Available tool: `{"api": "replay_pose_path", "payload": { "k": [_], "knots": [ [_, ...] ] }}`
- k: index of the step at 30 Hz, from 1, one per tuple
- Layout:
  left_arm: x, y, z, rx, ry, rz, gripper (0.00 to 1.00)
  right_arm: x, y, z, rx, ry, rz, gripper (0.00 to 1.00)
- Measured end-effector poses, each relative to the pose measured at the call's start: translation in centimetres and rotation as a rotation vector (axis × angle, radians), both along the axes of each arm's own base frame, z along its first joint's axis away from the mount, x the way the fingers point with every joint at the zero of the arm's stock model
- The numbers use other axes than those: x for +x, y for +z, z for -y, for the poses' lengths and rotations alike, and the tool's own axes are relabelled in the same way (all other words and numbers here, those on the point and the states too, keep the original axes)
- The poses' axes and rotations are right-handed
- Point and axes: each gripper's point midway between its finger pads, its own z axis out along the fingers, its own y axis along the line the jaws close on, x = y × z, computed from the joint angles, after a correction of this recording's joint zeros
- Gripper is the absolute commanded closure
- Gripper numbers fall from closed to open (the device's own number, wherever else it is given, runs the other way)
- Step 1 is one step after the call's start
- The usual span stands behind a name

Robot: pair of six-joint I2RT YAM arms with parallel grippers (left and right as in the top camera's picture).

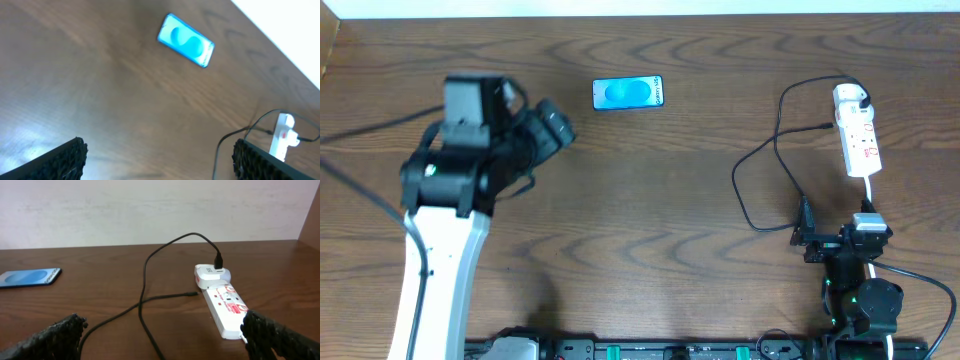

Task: Plug charger to phone and switch on socket
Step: 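Raise the left arm and swing it forward toward the blue phone, then lower the left gripper over the phone's far edge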

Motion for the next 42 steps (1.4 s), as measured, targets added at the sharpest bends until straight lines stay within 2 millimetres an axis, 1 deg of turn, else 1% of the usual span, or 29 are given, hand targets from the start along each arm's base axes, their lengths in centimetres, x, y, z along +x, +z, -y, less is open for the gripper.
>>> {"api": "replay_pose_path", "payload": {
  "k": [3, 6, 10, 11, 13, 20, 24, 30, 35, 38, 40, 42],
  "knots": [
    [1.4, 0.3, 1.1, 0.041, 0.005, -0.04, 0.07, 0.0, 0.0, 0.0, 0.0, 0.0, 0.0, 0.01],
    [3.1, 0.2, 2.1, 0.082, 0.022, -0.085, 0.07, 0.0, 0.0, 0.0, 0.0, 0.0, 0.0, 0.01],
    [6.3, -0.1, 2.9, 0.097, 0.062, -0.099, 0.07, 0.0, 0.0, 0.0, 0.0, 0.0, 0.0, 0.01],
    [7.5, -0.2, 3.1, 0.095, 0.077, -0.098, 0.07, 0.0, 0.0, 0.0, 0.0, 0.0, 0.0, 0.01],
    [8.5, -0.5, 3.2, 0.092, 0.097, -0.103, 0.07, 0.0, 0.0, 0.0, 0.0, 0.0, 0.0, 0.01],
    [13.5, -0.8, 4.2, 0.04, 0.173, -0.065, 0.07, 0.0, 0.0, 0.0, 0.0, 0.0, 0.0, 0.01],
    [16.1, -1.7, 4.8, -0.007, 0.226, -0.041, 0.07, 0.0, 0.0, 0.0, 0.0, 0.0, 0.0, 0.01],
    [19.5, -4.7, 5.6, -0.079, 0.312, -0.035, 0.07, 0.0, 0.0, 0.0, 0.0, 0.0, 0.0, 0.01],
    [21.1, -7.2, 5.9, -0.111, 0.36, -0.049, 0.07, 0.0, 0.0, 0.0, 0.0, 0.0, 0.0, 0.01],
    [22.7, -7.5, 6.5, -0.132, 0.35, -0.007, 0.07, 0.0, 0.0, 0.0, 0.0, 0.0, 0.0, 0.01],
    [23.9, -7.1, 7.1, -0.132, 0.301, 0.047, 0.07, 0.0, 0.0, 0.0, 0.0, 0.0, 0.0, 0.01],
    [24.6, -6.8, 7.7, -0.106, 0.238, 0.083, 0.07, 0.0, 0.0, 0.0, 0.0, 0.0, 0.0, 0.01]
  ]
}}
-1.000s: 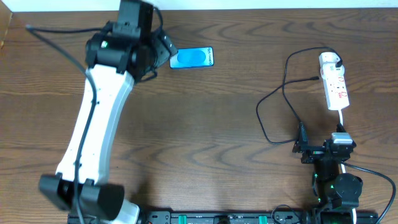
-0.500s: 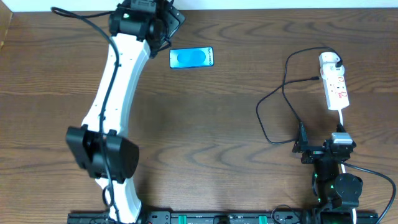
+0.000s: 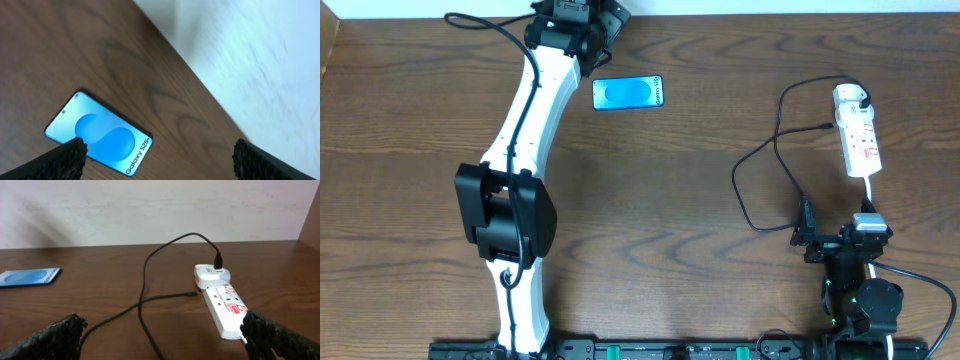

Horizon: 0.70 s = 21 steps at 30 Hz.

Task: Plug charger to phone and switch on socket
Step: 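Lower the left gripper over the phone's far edge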

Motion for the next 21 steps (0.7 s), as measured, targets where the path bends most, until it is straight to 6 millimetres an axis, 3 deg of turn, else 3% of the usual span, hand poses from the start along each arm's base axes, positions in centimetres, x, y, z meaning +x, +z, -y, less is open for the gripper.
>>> {"api": "replay_pose_path", "payload": {
  "k": [6, 8, 12, 21],
  "knots": [
    [-0.4, -0.3, 0.9, 0.233, -0.28, 0.031, 0.06, 0.0, 0.0, 0.0, 0.0, 0.0, 0.0, 0.01],
    [-0.9, -0.7, 0.8, 0.319, -0.376, 0.019, 0.0, 0.0, 0.0, 0.0, 0.0, 0.0, 0.0, 0.01],
    [-1.9, -1.5, 0.7, 0.476, -0.583, 0.002, 0.02, 0.0, 0.0, 0.0, 0.0, 0.0, 0.0, 0.01],
    [-6.6, -4.2, 2.4, 0.731, -1.102, -0.088, 0.02, 0.0, 0.0, 0.0, 0.0, 0.0, 0.0, 0.01]
  ]
}}
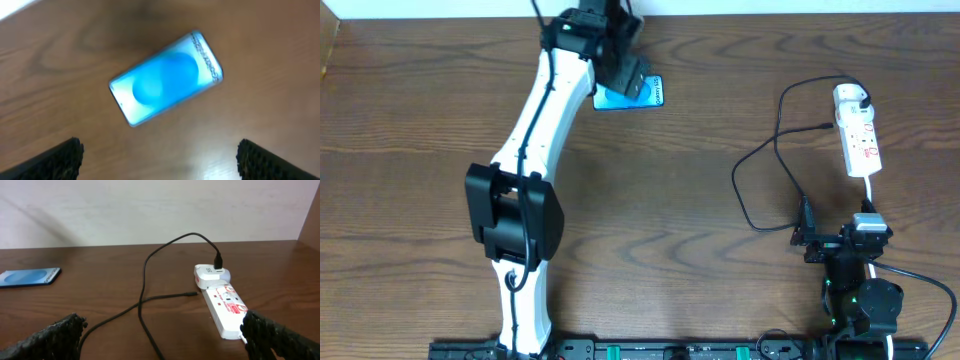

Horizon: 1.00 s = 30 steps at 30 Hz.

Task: Plug charger to phone and switch on socket
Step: 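Lower the left gripper over the phone's far edge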

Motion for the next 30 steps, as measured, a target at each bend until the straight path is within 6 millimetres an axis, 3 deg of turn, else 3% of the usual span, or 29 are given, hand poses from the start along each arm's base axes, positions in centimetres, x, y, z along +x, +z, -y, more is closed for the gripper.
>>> {"api": "replay_pose_path", "payload": {
  "k": [5, 9, 13, 15, 22, 26, 30],
  "knots": [
    [-2.6, -0.9, 1.3, 0.126, -0.134, -0.059, 0.02, 0.0, 0.0, 0.0, 0.0, 0.0, 0.0, 0.01],
    [-2.7, -1.0, 0.7, 0.184, -0.118, -0.054, 0.02, 0.0, 0.0, 0.0, 0.0, 0.0, 0.0, 0.01],
    [-2.1, -0.8, 0.5, 0.136, -0.071, -0.044, 0.02, 0.0, 0.0, 0.0, 0.0, 0.0, 0.0, 0.01],
    [-2.1, -0.8, 1.3, 0.072, -0.091, -0.052, 0.02, 0.0, 0.0, 0.0, 0.0, 0.0, 0.0, 0.01],
    [-5.3, -0.5, 6.1, -0.191, -0.21, -0.183, 0.02, 0.0, 0.0, 0.0, 0.0, 0.0, 0.0, 0.01],
    [-3.2, 1.2, 8.4, -0.339, -0.135, -0.115, 0.02, 0.0, 0.0, 0.0, 0.0, 0.0, 0.0, 0.01],
    [0.2, 2.3, 7.8, -0.406, 0.121, -0.035, 0.02, 0.0, 0.0, 0.0, 0.0, 0.0, 0.0, 0.01]
  ]
}}
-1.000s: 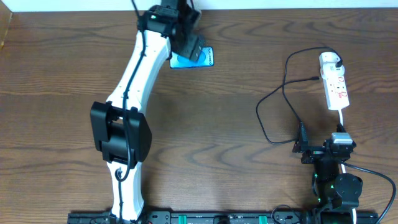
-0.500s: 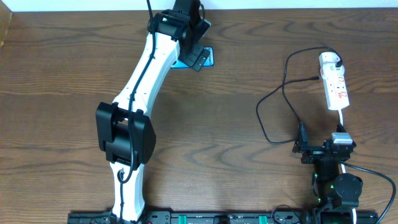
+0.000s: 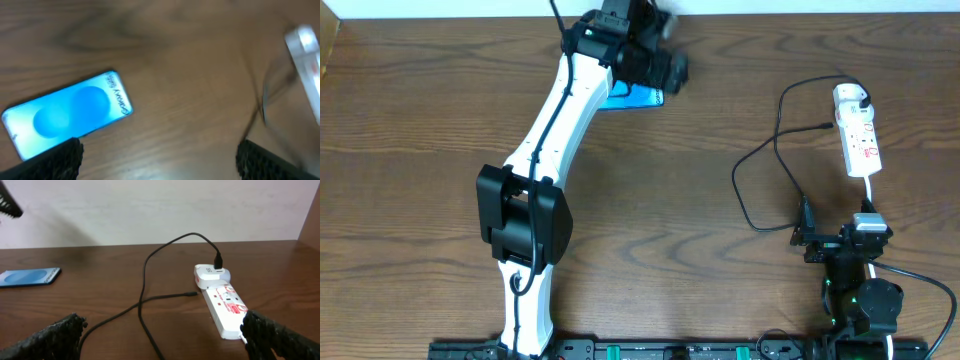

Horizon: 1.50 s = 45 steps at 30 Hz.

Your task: Plug charger to phone and switch on socket

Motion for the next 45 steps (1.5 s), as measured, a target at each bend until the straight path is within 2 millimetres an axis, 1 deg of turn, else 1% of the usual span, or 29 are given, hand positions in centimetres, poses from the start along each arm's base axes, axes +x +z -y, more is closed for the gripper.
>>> {"api": "replay_pose_path", "payload": {
  "k": [3, 5, 7, 10, 12, 13, 14, 17, 19, 22, 24, 26, 28, 29, 31, 35, 38, 41, 43, 45],
  "knots": [
    [1.6, 0.5, -0.9, -0.032, 0.177, 0.006, 0.02, 0.0, 0.0, 0.0, 0.0, 0.0, 0.0, 0.01],
    [2.6, 1.3, -1.6, -0.047, 0.278, 0.026, 0.02, 0.0, 0.0, 0.0, 0.0, 0.0, 0.0, 0.01],
    [3.8, 2.7, -2.6, -0.06, 0.392, 0.059, 0.02, 0.0, 0.0, 0.0, 0.0, 0.0, 0.0, 0.01],
    [5.4, 5.6, -4.3, -0.109, 0.558, 0.123, 0.02, 0.0, 0.0, 0.0, 0.0, 0.0, 0.0, 0.01],
    [6.2, 6.8, -5.5, -0.156, 0.647, 0.141, 0.02, 0.0, 0.0, 0.0, 0.0, 0.0, 0.0, 0.01],
    [6.4, 7.1, -6.2, -0.176, 0.691, 0.139, 0.02, 0.0, 0.0, 0.0, 0.0, 0.0, 0.0, 0.01],
    [6.7, 7.1, -7.4, -0.202, 0.759, 0.127, 0.02, 0.0, 0.0, 0.0, 0.0, 0.0, 0.0, 0.01],
    [7.3, 6.1, -10.9, -0.267, 0.916, 0.066, 0.02, 0.0, 0.0, 0.0, 0.0, 0.0, 0.0, 0.01],
    [7.8, 5.0, -13.2, -0.318, 1.007, 0.013, 0.02, 0.0, 0.0, 0.0, 0.0, 0.0, 0.0, 0.01],
    [8.1, 2.0, -15.8, -0.374, 1.115, -0.103, 0.02, 0.0, 0.0, 0.0, 0.0, 0.0, 0.0, 0.01],
    [8.2, -0.4, -16.8, -0.388, 1.153, -0.181, 0.02, 0.0, 0.0, 0.0, 0.0, 0.0, 0.0, 0.01],
    [8.0, -2.2, -16.7, -0.39, 1.147, -0.242, 0.02, 0.0, 0.0, 0.0, 0.0, 0.0, 0.0, 0.01],
    [7.1, -3.4, -15.9, -0.369, 1.124, -0.306, 0.02, 0.0, 0.0, 0.0, 0.0, 0.0, 0.0, 0.01],
    [6.6, -3.7, -15.5, -0.357, 1.108, -0.33, 0.02, 0.0, 0.0, 0.0, 0.0, 0.0, 0.0, 0.01],
    [6.3, -3.8, -14.6, -0.358, 1.081, -0.351, 0.02, 0.0, 0.0, 0.0, 0.0, 0.0, 0.0, 0.01],
    [6.7, -3.3, -12.9, -0.393, 1.026, -0.343, 0.02, 0.0, 0.0, 0.0, 0.0, 0.0, 0.0, 0.01],
    [6.7, -3.2, -11.9, -0.384, 0.989, -0.333, 0.02, 0.0, 0.0, 0.0, 0.0, 0.0, 0.0, 0.01],
    [6.6, -3.1, -10.6, -0.303, 0.898, -0.267, 0.02, 0.0, 0.0, 0.0, 0.0, 0.0, 0.0, 0.01],
    [6.4, -3.2, -9.7, -0.218, 0.833, -0.21, 0.08, 0.0, 0.0, 0.0, 0.0, 0.0, 0.0, 0.01],
    [6.1, -3.4, -8.9, -0.131, 0.778, -0.161, 0.1, 0.0, 0.0, 0.0, 0.0, 0.0, 0.0, 0.01]
  ]
}}
